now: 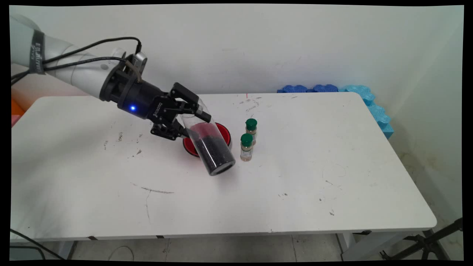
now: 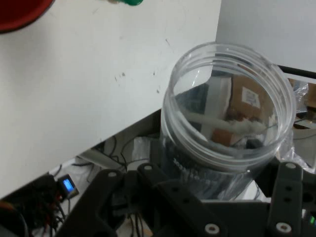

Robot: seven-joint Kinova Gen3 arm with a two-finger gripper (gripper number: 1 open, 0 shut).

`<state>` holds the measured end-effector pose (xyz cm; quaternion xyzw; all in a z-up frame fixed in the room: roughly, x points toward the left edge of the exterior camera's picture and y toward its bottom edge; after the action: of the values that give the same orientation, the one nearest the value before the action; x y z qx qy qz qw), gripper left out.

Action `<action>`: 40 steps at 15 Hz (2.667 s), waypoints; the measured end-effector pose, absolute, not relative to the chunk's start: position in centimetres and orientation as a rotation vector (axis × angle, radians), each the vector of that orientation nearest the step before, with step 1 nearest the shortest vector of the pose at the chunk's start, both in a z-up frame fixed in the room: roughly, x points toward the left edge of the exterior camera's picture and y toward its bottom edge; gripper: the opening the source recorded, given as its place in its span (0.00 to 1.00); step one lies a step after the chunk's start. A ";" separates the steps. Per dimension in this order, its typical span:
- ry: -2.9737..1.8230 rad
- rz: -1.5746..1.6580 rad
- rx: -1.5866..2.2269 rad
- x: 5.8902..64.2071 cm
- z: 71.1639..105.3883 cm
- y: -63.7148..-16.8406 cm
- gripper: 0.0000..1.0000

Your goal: Pour the black seasoning powder in the red bowl

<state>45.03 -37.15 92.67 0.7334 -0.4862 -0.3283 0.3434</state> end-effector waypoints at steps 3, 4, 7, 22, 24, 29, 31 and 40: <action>-1.223 -0.902 1.942 44.6 92.2 -37.4 0.00; -1.205 -0.925 1.956 44.5 92.0 -37.6 0.00; -1.165 -0.970 1.986 44.2 91.7 -37.9 0.00; -0.951 -1.136 2.099 44.1 90.2 -41.1 0.00; -0.933 -1.151 2.103 44.1 90.0 -41.6 0.00; -0.881 -1.203 2.106 44.2 89.4 -42.8 0.00; -0.863 -1.223 2.110 44.4 89.2 -43.1 0.00; -0.784 -1.301 2.131 45.3 87.8 -44.0 0.00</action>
<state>45.25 -43.99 87.82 0.7865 -0.2892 -0.4801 0.2594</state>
